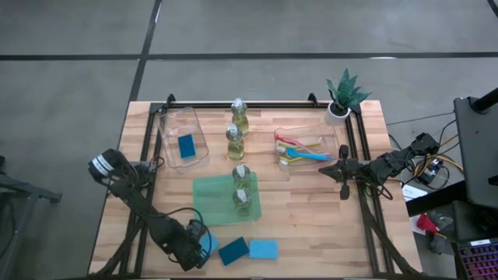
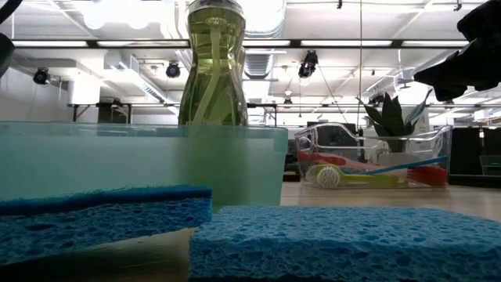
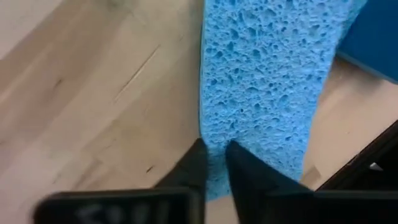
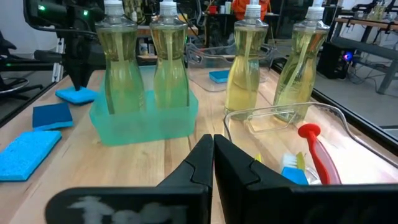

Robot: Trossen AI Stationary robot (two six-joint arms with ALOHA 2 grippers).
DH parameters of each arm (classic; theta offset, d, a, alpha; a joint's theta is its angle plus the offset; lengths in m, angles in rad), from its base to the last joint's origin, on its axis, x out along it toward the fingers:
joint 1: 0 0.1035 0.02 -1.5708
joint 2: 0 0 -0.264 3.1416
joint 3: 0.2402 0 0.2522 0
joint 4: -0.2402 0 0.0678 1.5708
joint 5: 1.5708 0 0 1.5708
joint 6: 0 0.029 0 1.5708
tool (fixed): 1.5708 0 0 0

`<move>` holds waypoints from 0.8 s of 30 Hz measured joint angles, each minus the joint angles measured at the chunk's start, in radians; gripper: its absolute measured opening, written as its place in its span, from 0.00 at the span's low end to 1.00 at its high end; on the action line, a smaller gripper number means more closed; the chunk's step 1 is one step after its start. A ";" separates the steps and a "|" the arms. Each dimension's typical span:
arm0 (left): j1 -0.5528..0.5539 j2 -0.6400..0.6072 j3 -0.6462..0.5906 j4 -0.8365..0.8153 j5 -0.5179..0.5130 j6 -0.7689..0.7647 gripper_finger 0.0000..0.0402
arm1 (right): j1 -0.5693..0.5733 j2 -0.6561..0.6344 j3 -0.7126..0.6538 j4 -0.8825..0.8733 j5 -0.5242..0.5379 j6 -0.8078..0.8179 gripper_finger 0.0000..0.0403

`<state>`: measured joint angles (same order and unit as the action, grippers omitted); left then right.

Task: Pick & Place Kitchen Sink Supplies
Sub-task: Put the blue sponge into the left transparent bin

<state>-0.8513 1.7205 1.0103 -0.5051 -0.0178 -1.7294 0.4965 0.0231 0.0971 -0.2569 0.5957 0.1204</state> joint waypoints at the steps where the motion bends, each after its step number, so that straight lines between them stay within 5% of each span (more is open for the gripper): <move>1: 0.000 -0.001 0.000 0.001 0.002 0.000 0.06 | 0.000 0.000 0.000 0.000 0.000 0.000 0.02; 17: -0.006 -0.213 0.032 0.033 0.078 -0.007 0.00 | 0.000 -0.001 0.000 0.000 0.000 0.000 0.02; 20: -0.006 -0.292 0.035 0.024 -0.017 -0.065 0.00 | 0.000 -0.001 0.000 0.000 0.000 0.000 0.02; 24: -0.005 -0.396 0.035 -0.067 -0.295 -0.181 0.00 | 0.000 0.000 0.000 0.000 0.000 0.001 0.02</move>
<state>-0.8562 1.3241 1.0455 -0.5722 -0.3133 -1.9100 0.4965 0.0227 0.0971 -0.2565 0.5957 0.1216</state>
